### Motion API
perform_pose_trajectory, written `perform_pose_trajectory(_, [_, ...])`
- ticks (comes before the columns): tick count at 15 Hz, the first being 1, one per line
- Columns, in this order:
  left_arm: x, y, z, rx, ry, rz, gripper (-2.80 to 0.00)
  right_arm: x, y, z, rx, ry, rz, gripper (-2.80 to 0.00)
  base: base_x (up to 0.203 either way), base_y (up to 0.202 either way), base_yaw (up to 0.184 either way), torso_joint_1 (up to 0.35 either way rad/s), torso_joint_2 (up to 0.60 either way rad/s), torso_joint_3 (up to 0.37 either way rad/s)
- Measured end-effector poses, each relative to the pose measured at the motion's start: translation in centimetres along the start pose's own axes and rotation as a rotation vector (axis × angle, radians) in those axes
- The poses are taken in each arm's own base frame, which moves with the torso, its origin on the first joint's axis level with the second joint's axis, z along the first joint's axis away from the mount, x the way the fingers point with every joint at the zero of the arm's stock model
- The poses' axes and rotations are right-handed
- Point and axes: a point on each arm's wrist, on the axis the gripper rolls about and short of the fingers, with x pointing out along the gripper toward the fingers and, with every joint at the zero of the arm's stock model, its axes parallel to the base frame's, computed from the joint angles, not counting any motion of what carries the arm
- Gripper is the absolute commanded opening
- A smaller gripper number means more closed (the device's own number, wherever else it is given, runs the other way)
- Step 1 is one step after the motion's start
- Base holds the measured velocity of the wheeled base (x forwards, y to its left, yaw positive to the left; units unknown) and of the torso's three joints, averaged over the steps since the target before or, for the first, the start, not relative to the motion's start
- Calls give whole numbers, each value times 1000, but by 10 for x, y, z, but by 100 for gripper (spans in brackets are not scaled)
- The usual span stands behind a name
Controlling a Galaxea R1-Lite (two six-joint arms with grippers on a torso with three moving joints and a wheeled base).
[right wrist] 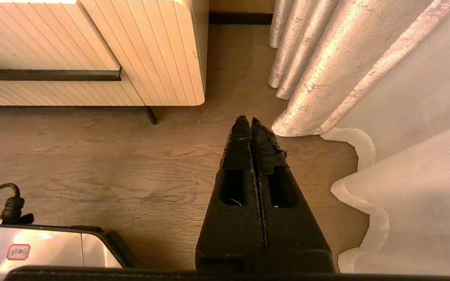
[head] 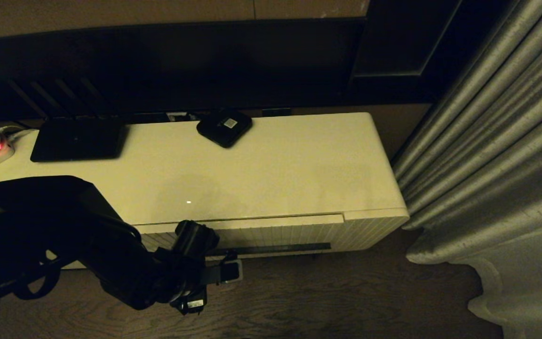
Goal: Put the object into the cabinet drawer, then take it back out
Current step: Open the drawer
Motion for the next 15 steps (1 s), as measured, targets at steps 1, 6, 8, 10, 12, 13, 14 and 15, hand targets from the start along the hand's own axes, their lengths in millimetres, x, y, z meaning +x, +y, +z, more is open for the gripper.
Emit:
perform_pose_trajectory(1, [-1,-3,-1,4,3,-10,0,0,0,0,0,0,0,-280,0,0,0,0,0,0])
perform_pose_trajectory(6, [-6,-19,-9,15,12,-37,0,0,0,0,0,0,0,-280,0,0,0,0,0,0])
perform_pose_trajectory(8, [-8,-25,-10,16,10,-40,0,0,0,0,0,0,0,-280,0,0,0,0,0,0])
perform_pose_trajectory(10, [-11,-33,-11,26,4,-46,0,0,0,0,0,0,0,-280,0,0,0,0,0,0])
perform_pose_trajectory(12, [-15,-41,-11,34,-4,-51,0,0,0,0,0,0,0,-280,0,0,0,0,0,0])
perform_pose_trajectory(13, [-18,-45,-11,37,-11,-51,0,0,0,0,0,0,0,-280,0,0,0,0,0,0])
perform_pose_trajectory(14, [-20,-49,-11,40,-21,-42,0,0,0,0,0,0,0,-280,0,0,0,0,0,0])
perform_pose_trajectory(15, [-22,-50,-9,39,-39,-23,0,0,0,0,0,0,0,-280,0,0,0,0,0,0])
